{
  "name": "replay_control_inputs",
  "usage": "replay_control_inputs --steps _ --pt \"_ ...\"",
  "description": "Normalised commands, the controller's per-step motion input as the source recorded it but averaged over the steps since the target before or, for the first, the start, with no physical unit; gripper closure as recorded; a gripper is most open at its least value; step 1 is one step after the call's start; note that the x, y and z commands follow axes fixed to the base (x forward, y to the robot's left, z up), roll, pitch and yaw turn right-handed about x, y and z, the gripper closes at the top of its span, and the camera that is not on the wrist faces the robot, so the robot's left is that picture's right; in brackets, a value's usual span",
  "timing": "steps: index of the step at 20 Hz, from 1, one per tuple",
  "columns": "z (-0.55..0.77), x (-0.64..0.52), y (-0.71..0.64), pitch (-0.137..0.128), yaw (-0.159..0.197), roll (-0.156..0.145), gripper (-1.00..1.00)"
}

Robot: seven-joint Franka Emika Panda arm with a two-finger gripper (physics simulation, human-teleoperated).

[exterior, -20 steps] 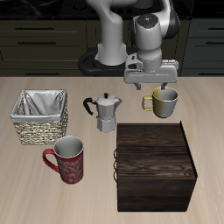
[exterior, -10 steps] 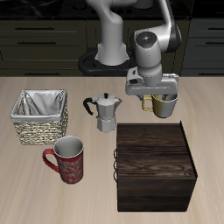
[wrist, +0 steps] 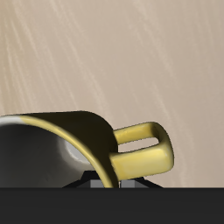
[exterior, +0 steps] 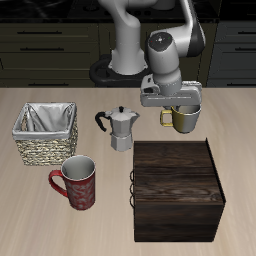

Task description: Place the white and yellow mug in the basket

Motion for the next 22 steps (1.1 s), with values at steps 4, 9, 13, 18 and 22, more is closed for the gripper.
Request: replay_control_inputs --steps 4,9,13,18,22 --pt "0.24 0.05 -0.07 -0.050 -0.008 0.002 1.00" --pt "0.47 0.07 -0.13 -0.085 0.026 -0.027 1.00" --pt "0.53 0.10 -0.13 -0.061 0.045 -0.001 1.00" --pt "0.67 0.01 -0.16 -0.085 0.014 0.013 1.00" --pt "0.72 -0.04 -0.25 -0.086 -0.013 -0.010 1.00"
